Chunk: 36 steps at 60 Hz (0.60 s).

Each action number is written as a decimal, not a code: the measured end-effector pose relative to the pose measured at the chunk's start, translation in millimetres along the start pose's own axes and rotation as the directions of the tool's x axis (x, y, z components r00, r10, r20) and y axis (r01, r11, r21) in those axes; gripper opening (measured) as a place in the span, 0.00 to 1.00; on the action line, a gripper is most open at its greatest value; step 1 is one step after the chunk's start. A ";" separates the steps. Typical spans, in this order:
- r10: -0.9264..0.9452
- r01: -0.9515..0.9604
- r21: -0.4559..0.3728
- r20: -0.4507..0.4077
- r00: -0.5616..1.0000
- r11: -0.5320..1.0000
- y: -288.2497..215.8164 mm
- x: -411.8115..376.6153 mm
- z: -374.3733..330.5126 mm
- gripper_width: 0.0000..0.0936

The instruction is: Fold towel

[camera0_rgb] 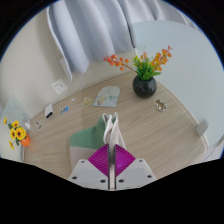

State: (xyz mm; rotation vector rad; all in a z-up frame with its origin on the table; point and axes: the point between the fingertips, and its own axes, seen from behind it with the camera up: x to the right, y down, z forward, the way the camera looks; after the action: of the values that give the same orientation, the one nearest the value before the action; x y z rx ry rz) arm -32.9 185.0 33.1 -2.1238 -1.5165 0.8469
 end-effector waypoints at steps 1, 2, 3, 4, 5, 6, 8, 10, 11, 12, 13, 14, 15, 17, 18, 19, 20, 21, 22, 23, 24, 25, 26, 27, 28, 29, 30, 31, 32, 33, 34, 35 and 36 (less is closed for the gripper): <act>0.008 -0.008 -0.009 0.006 1.000 1.000 2.6 0.6 2.1 0.08; 0.017 -0.017 -0.018 0.006 1.000 1.000 4.3 1.1 2.5 0.10; 0.023 -0.023 -0.022 0.006 1.000 0.999 6.2 2.2 3.8 0.13; 0.024 -0.024 -0.025 0.005 1.000 0.999 7.3 3.7 4.8 0.15; 0.020 -0.020 -0.026 0.004 1.000 0.999 8.2 5.2 5.3 0.18; 0.012 -0.012 -0.027 0.000 1.000 1.000 8.7 7.1 5.5 0.26; -0.014 0.014 -0.024 -0.009 1.000 1.000 8.0 10.8 4.8 0.38; -0.039 0.039 -0.012 -0.021 0.999 0.999 5.3 12.3 1.6 0.52; -0.050 0.050 -0.006 -0.029 0.998 0.999 3.5 13.4 -0.2 0.59; -0.061 0.061 0.000 -0.029 0.998 0.998 1.4 12.2 -2.3 0.69; -0.069 0.069 0.007 -0.027 0.997 0.998 -1.0 10.5 -5.2 0.77; -0.077 0.077 0.013 -0.021 0.997 0.997 -3.5 7.8 -8.5 0.85; -0.082 0.083 0.018 -0.015 0.997 0.996 -6.0 4.8 -12.7 0.93; -0.091 0.091 0.032 -0.004 0.996 0.995 -12.5 -1.3 -24.9 0.92; -0.097 0.097 0.043 0.005 0.995 0.994 -16.0 -5.7 -31.8 0.90; -0.104 0.104 0.051 0.007 0.995 0.993 -19.4 -8.7 -39.6 0.90; -0.114 0.113 0.060 0.006 0.993 0.992 -22.9 -11.4 -48.5 0.90; -0.124 0.123 0.070 0.004 0.992 0.990 -26.7 -14.2 -58.1 0.90; -0.134 0.134 0.082 -0.001 0.991 0.988 -30.6 -16.7 -68.6 0.91; -0.143 0.143 0.093 -0.008 0.990 0.985 -34.9 -18.5 -79.1 0.91; -0.154 0.155 0.101 -0.018 0.988 0.983 -37.8 -20.2 -90.7 0.91; -0.165 0.167 0.108 -0.031 0.986 0.980 -40.5 -21.0 -103.0 0.91; -0.175 0.179 0.113 -0.045 0.983 0.977 -42.7 -21.6 -115.5 0.91; -0.186 0.192 0.117 -0.058 0.981 0.974 -44.2 -22.6 -128.5 0.91; -0.196 0.203 0.119 -0.071 0.978 0.972 -45.2 -23.3 -141.5 0.91; -0.205 0.214 0.120 -0.082 0.975 0.969 -46.7 -22.7 -152.9 0.91; -0.212 0.223 0.121 -0.095 0.973 0.967 -46.9 -23.2 -165.3 0.91; -0.217 0.229 0.120 -0.107 0.970 0.966 -46.4 -23.8 -177.8 0.91; -0.220 0.234 0.120 -0.120 0.968 0.965 -45.3 -24.1 -190.3 0.91; -0.221 0.236 0.119 -0.131 0.967 0.964 -43.7 -24.6 -202.2 0.91; -0.222 0.239 0.118 -0.141 0.965 0.964 -41.6 -25.2 -213.8 0.91; -0.225 0.243 0.116 -0.150 0.963 0.963 -38.7 -26.2 -224.5 0.91; -0.228 0.247 0.112 -0.157 0.961 0.963 -35.5 -27.1 -234.6 0.91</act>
State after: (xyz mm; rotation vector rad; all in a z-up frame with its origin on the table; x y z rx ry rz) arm 93.9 177.9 235.4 -1.8221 -1.5577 0.6733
